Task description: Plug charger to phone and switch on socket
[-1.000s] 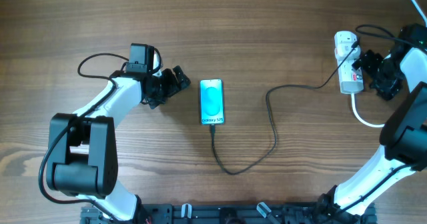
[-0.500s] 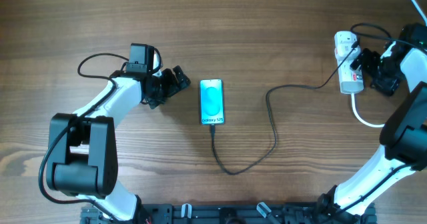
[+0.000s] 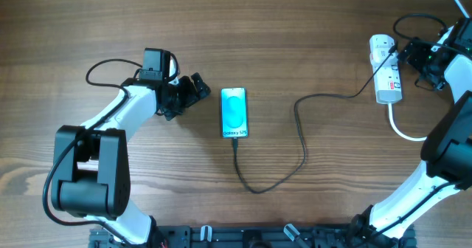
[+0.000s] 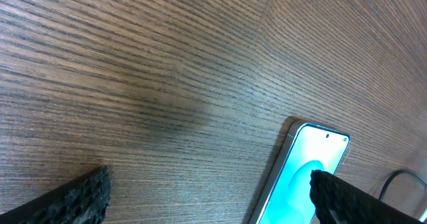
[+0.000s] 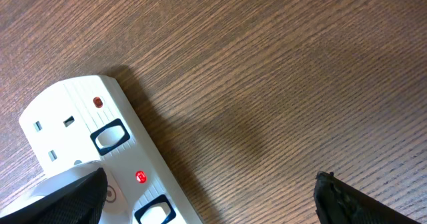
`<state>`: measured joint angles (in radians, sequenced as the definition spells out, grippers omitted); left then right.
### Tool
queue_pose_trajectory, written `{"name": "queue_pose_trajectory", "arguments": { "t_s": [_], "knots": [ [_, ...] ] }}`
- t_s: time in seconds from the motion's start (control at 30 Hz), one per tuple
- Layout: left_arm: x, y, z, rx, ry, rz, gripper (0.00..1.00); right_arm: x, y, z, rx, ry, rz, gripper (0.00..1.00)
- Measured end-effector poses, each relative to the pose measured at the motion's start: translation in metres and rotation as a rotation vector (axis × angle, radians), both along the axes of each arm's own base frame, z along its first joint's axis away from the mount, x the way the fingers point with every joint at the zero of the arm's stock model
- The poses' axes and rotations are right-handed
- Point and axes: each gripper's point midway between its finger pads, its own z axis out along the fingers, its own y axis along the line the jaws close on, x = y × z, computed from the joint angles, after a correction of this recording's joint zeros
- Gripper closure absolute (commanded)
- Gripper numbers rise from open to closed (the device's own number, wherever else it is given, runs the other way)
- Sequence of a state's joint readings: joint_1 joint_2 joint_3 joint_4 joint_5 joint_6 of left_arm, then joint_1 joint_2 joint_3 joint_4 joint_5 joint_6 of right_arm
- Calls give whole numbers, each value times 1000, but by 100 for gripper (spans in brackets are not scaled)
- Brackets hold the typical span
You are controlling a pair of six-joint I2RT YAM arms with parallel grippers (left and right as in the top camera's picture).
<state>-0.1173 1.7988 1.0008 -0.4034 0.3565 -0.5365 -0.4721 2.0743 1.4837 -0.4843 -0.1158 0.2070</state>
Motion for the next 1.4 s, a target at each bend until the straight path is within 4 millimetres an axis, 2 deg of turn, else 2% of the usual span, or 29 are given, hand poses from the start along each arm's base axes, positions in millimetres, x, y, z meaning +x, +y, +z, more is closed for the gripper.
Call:
{"name": "queue_pose_trajectory", "arguments": {
  "t_s": [0.87,0.97,1.0,1.07,1.13,1.17,1.4],
  "knots": [
    [0,0,0,0,0,0,0,1,0,4,-3,-7,0,0],
    [0,0,0,0,0,0,0,3,-1,45,-41,-81,0,0],
    [0,0,0,0,0,0,0,4,-2,97,-90,-178,0,0],
    [0,0,0,0,0,0,0,0,0,144,-135,-266,1,0],
    [0,0,0,0,0,0,0,-5,4,176,-164,-328,3,0],
    [0,0,0,0,0,0,0,-6,5,183,-168,-342,5,0],
    [0,0,0,0,0,0,0,-7,5,185,-169,-344,5,0]
  ]
}}
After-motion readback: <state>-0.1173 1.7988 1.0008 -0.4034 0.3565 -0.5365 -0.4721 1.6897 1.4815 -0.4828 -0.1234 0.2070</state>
